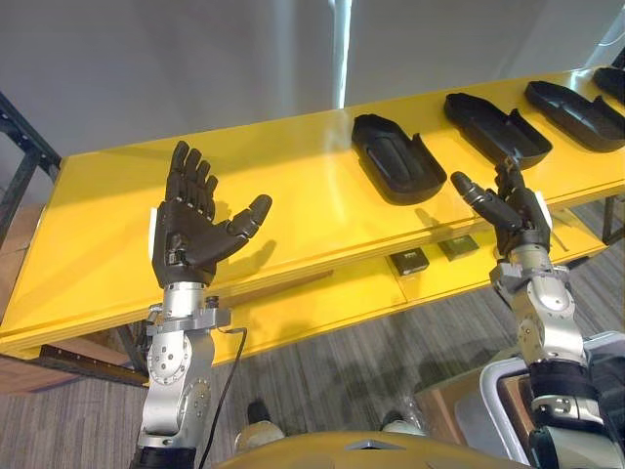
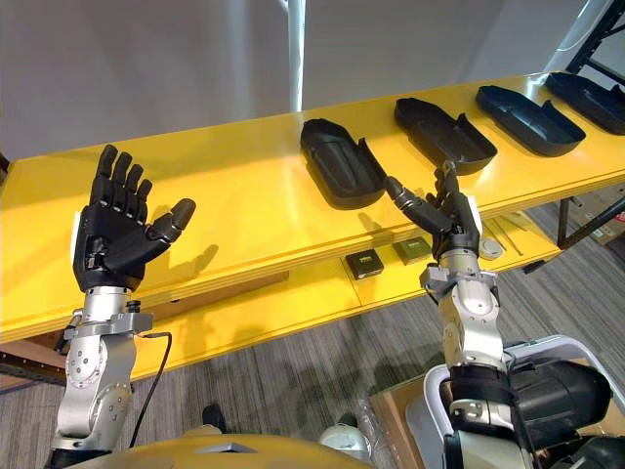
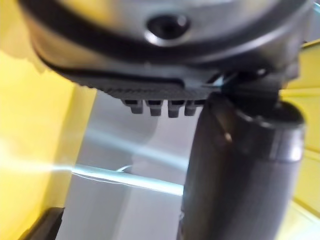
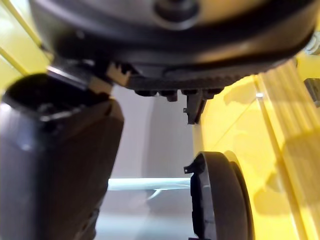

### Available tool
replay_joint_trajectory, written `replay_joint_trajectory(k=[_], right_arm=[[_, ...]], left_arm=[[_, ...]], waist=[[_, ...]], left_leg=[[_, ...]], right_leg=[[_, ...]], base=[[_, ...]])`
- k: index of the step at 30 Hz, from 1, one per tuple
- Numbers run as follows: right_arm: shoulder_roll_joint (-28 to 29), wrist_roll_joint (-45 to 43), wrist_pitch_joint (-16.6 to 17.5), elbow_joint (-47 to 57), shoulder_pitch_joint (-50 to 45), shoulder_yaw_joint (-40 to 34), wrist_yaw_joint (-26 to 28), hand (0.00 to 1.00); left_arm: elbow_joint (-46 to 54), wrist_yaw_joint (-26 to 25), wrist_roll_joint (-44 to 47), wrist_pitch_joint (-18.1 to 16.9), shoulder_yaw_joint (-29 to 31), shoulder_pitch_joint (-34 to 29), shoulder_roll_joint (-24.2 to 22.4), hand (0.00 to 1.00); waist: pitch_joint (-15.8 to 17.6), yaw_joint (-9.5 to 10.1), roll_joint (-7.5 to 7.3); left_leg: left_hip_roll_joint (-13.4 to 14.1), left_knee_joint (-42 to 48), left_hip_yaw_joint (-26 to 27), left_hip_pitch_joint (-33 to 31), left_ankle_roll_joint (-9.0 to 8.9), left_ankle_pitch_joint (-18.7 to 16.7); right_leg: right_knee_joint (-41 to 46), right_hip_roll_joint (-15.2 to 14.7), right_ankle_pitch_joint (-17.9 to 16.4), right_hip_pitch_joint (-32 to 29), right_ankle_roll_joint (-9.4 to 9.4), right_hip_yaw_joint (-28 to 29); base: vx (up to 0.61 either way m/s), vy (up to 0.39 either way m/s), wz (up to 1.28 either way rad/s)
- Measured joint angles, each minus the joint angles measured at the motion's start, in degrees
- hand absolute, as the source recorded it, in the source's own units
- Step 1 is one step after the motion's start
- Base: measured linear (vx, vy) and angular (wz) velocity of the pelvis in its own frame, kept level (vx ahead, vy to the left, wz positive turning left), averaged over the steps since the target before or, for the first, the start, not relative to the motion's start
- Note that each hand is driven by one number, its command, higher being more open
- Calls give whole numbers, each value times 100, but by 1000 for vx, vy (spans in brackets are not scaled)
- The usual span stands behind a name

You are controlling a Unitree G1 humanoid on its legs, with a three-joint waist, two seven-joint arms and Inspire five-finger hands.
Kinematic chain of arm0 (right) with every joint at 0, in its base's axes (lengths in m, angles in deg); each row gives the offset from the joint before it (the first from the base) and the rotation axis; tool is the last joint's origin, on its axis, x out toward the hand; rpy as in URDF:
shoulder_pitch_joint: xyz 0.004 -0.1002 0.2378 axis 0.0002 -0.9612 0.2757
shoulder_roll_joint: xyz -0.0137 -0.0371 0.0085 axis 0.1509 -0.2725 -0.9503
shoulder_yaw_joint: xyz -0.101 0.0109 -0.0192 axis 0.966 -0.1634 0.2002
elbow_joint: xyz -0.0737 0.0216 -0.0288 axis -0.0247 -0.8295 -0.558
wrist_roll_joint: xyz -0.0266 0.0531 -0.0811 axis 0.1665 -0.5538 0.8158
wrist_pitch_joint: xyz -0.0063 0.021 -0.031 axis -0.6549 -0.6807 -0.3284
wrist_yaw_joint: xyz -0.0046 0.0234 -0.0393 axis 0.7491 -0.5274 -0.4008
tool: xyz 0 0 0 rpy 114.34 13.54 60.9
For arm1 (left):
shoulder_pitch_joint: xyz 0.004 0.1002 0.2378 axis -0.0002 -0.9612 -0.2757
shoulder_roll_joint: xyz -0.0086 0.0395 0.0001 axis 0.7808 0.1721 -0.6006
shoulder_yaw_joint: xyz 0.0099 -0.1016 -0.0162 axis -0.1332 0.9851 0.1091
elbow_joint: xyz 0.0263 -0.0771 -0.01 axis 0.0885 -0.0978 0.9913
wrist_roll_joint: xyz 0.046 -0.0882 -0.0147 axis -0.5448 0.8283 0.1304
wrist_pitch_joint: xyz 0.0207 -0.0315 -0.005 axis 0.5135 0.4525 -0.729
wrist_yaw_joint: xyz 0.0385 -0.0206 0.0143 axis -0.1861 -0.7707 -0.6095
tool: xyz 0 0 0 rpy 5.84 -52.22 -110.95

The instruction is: Walk over and take three plastic housings, then place them on the shelf

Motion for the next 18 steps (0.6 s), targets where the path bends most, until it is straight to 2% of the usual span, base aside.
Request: replay_joint_trajectory(k=[2, 13, 18], right_arm=[[-53, -105, 3, -161, 53, 5, 25, 100], [-55, -158, 4, -852, 533, 175, 469, 100], [-55, -254, 5, -1080, 572, 323, 644, 100]], left_arm=[[0, 12, 0, 77, -56, 3, 21, 100], [0, 87, 0, 84, -56, 6, 84, 100], [-1, 138, 0, 84, -56, 6, 85, 100]], waist=[[26, 74, 9], [99, 89, 60], [139, 155, 84]], left_leg=[[-1, 0, -27, -11, 8, 13], [-9, 0, -232, -84, 32, 145], [-4, 0, -265, -105, 35, 143]], right_leg=[[5, -2, -1, 7, 0, -26], [69, -14, -5, 46, -14, -211], [98, -18, -51, 47, -40, -244]], base=[[-42, 7, 7], [-15, 4, 8], [-52, 9, 4]])
